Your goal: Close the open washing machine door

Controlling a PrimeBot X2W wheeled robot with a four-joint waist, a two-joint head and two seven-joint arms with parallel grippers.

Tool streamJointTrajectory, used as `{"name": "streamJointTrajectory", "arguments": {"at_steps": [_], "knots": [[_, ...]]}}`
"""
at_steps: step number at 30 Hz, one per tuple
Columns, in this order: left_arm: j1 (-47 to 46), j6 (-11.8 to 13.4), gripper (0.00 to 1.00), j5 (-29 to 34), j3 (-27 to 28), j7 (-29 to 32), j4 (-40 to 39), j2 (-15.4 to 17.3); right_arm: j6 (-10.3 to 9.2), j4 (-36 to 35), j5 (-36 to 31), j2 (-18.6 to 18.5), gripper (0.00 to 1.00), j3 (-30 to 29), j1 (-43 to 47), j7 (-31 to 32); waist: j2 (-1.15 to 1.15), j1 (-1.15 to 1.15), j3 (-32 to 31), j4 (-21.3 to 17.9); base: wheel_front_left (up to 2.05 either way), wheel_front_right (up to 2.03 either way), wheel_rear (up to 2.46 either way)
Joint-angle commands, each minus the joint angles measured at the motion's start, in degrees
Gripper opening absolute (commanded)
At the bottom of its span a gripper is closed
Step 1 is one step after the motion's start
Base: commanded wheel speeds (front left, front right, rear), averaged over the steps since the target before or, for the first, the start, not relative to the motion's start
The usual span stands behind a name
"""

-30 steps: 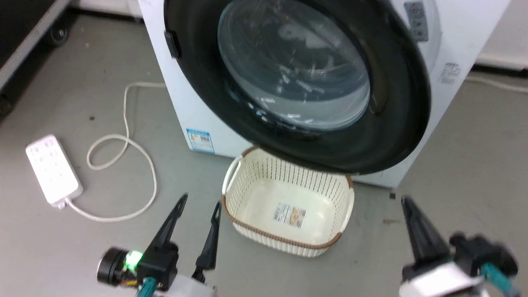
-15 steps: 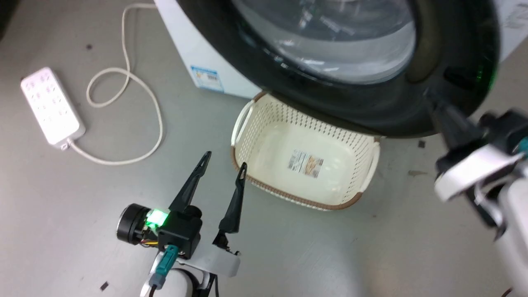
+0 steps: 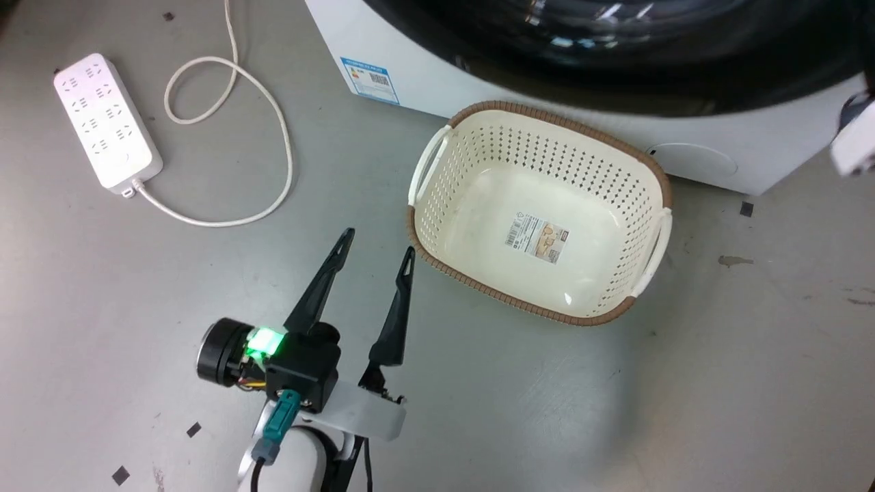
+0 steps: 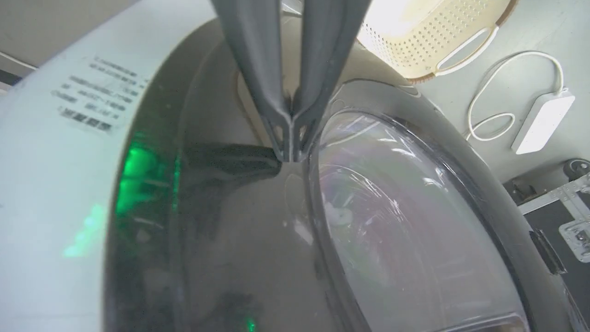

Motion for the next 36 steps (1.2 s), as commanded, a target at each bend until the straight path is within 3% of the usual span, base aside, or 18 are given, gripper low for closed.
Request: {"name": "streamJointTrajectory", "arguments": {"at_steps": [1,10,11,12,13,21,31,36], "knots": [[-1.32,0.49,1.0,-0.11,-0.23,-0.25,-0.16,-0.37,-0.12,2.18,-0.58,-0.11,0.0,-0.94,-3.12,-0.38,0.0,-0.01,0.4,0.22,0.0,0.0,0.0],[-1.65,1.22,1.0,-0.73,-0.39,-0.25,0.28,-0.77,-0.12,8.38,-2.04,1.02,0.0,-1.03,-5.92,-4.29,0.0,-0.01,-1.03,-0.15,0.0,0.0,0.0],[-1.32,1.23,1.0,-0.97,-0.11,-0.25,0.71,-0.8,-0.12,8.86,-2.3,1.35,0.46,-0.64,-4.45,-6.23,0.0,-0.01,-2.64,-0.7,0.0,0.0,0.0],[-1.32,1.23,1.0,-0.97,-0.11,-0.25,0.71,-0.8,-0.12,8.86,-2.3,1.35,0.46,-0.64,-4.45,-6.23,0.0,-0.01,-2.64,-0.7,0.0,0.0,0.0],[-1.11,1.2,1.0,-1.15,0.15,-0.25,0.89,-0.81,-0.12,8.98,-2.2,1.77,1.0,-0.52,-3.36,-6.97,0.0,-0.01,-3.6,-1.09,0.0,0.0,0.0],[2.14,-0.22,1.0,-3.44,3.56,-0.25,3.29,-0.3,-0.12,3.57,-3.54,5.34,1.0,-1.46,10.21,-9.79,0.0,-0.01,-13.34,-6.22,0.0,0.0,0.0],[7.36,-2.54,1.0,-4.43,7.65,-0.25,4.43,0.83,-0.12,-18.81,-11.17,16.37,1.0,-15.96,36.93,-9.9,0.0,-0.01,-21.34,-11.51,0.0,0.0,0.0],[10.13,-3.51,1.0,-4.03,7.7,-0.25,4.98,1.02,-0.12,-28.22,-17.18,20.9,1.0,-18.38,48.38,-9.91,0.0,-0.01,-23.36,-12.3,0.0,0.0,0.0]]}}
